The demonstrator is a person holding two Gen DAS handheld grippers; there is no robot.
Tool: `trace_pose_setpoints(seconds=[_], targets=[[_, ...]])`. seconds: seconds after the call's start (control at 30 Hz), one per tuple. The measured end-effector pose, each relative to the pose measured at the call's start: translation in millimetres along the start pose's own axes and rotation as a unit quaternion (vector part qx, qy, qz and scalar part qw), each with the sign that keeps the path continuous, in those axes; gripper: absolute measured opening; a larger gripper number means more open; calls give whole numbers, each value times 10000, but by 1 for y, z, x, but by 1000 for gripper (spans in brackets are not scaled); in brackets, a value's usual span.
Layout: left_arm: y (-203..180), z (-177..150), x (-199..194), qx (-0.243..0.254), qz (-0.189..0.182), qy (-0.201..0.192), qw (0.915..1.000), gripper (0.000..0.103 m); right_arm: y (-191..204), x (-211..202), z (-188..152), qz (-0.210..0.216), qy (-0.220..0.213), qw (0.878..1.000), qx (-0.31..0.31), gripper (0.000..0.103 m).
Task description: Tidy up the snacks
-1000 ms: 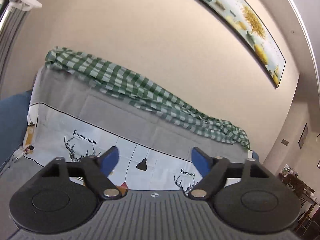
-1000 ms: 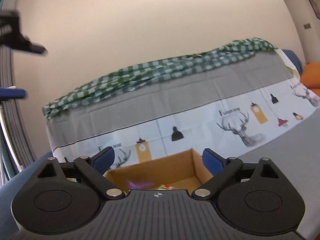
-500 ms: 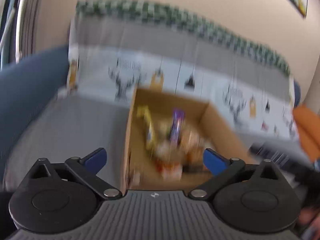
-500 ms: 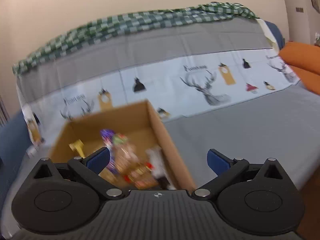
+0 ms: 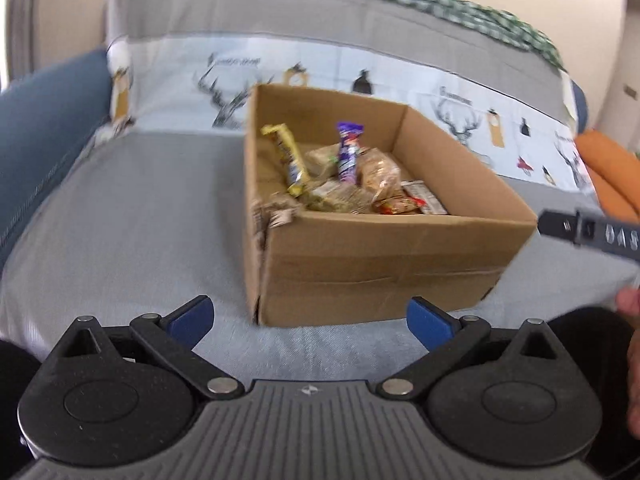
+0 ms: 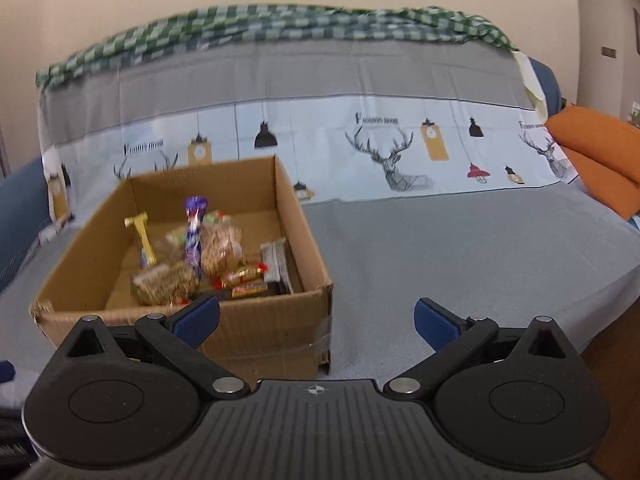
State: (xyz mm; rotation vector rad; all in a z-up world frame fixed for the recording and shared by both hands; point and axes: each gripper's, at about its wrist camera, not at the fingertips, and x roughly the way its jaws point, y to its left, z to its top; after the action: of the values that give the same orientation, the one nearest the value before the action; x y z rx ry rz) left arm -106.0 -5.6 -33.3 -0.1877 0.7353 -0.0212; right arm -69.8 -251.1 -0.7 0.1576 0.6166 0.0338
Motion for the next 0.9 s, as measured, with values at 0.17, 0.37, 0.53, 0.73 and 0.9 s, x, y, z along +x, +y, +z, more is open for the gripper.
trace_pose_setpoints(seconds=[0.17, 0.37, 0.53, 0.73, 0.9], targets=[[14, 9, -5, -328, 49, -68, 9994, 102, 18, -3, 0, 175, -104, 9994, -286, 102], [15, 13, -5, -372, 110, -51, 9992, 102, 42, -13, -3, 465, -266, 9953, -807, 102], [13, 14, -6, -339, 81, -127, 9993, 102, 52, -13, -7, 513, -211, 9922, -1116, 102], [10, 14, -5, -291, 94, -110, 9995, 102, 48, -12, -5, 510, -171, 9937, -984, 102], [10, 14, -5, -288, 97, -112, 9995, 102, 47, -11, -6, 526, -152, 9938, -972, 102]])
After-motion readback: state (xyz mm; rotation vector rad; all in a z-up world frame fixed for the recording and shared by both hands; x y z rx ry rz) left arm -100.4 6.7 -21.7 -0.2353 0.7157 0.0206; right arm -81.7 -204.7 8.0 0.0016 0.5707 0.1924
